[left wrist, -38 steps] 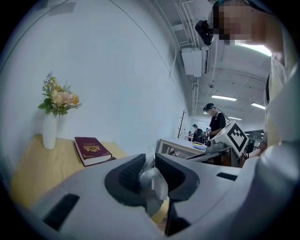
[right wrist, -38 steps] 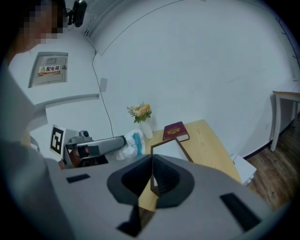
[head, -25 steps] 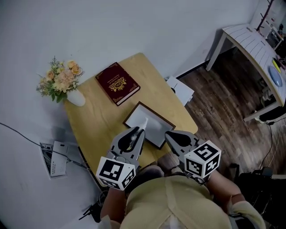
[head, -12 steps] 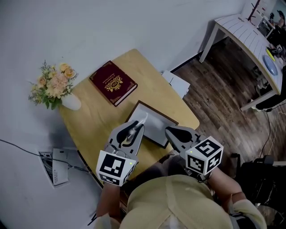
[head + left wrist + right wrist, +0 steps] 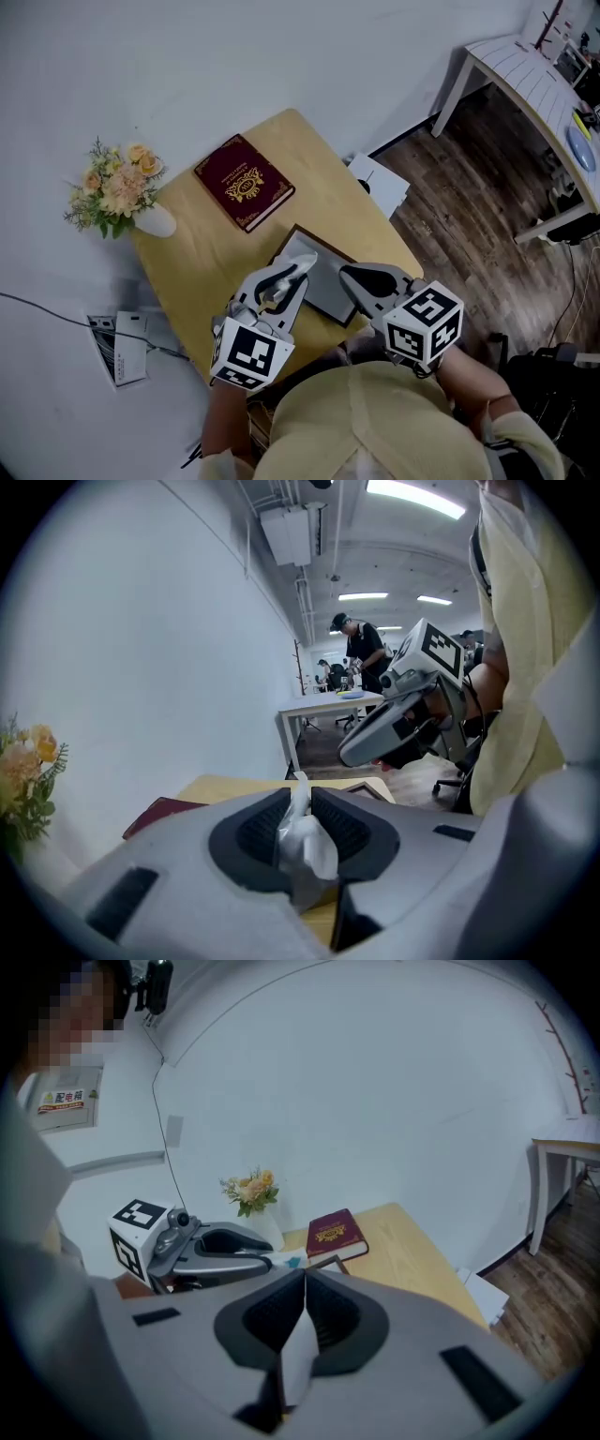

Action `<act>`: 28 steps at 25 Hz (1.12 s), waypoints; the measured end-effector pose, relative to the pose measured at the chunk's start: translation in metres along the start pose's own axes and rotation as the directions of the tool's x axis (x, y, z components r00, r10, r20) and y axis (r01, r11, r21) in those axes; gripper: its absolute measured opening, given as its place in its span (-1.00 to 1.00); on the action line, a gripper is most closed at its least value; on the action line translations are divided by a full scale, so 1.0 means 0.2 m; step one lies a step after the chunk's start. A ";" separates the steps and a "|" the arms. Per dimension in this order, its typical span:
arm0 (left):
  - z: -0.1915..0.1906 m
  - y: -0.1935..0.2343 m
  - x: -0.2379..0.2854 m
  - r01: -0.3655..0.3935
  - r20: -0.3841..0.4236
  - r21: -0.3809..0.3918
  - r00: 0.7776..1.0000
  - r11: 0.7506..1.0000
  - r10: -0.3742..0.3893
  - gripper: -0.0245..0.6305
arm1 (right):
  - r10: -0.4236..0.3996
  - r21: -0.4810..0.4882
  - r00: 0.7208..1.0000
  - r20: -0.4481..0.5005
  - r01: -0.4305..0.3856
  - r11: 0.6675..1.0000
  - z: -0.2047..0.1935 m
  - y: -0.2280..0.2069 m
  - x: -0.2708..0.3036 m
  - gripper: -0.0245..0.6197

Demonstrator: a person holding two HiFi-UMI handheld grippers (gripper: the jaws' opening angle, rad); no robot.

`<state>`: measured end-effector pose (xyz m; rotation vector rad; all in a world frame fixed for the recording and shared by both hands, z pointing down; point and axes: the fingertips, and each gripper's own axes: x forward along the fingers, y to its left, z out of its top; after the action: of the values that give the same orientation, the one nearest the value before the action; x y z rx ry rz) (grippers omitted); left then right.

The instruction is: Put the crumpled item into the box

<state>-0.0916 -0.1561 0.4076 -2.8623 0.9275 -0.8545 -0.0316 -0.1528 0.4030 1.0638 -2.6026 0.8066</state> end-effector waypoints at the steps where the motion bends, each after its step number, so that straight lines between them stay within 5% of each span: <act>1: 0.00 0.00 0.01 0.004 -0.010 0.006 1.000 1.000 -0.004 -0.71 | 0.011 -0.003 1.000 -0.007 -0.011 1.000 0.00 0.00 0.01 -0.83; 14: -0.05 0.01 0.11 0.044 -0.088 -0.011 0.995 0.999 -0.045 -0.70 | 0.103 -0.010 0.992 -0.070 -0.104 0.995 0.03 -0.07 0.10 -0.83; 17: -0.05 0.00 0.13 0.052 -0.095 -0.004 0.994 0.999 -0.052 -0.56 | 0.119 -0.007 0.990 -0.071 -0.120 0.993 0.04 -0.07 0.12 -0.83; 28: -0.06 0.03 0.14 0.005 -0.049 -0.079 0.999 0.997 -0.008 -0.52 | 0.126 -0.011 0.988 -0.092 -0.128 0.992 0.03 -0.10 0.13 -0.83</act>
<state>-0.0822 -0.1747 0.4310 -2.9247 0.9791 -0.9129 -0.0354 -0.1831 0.4158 0.8431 -2.6164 0.8384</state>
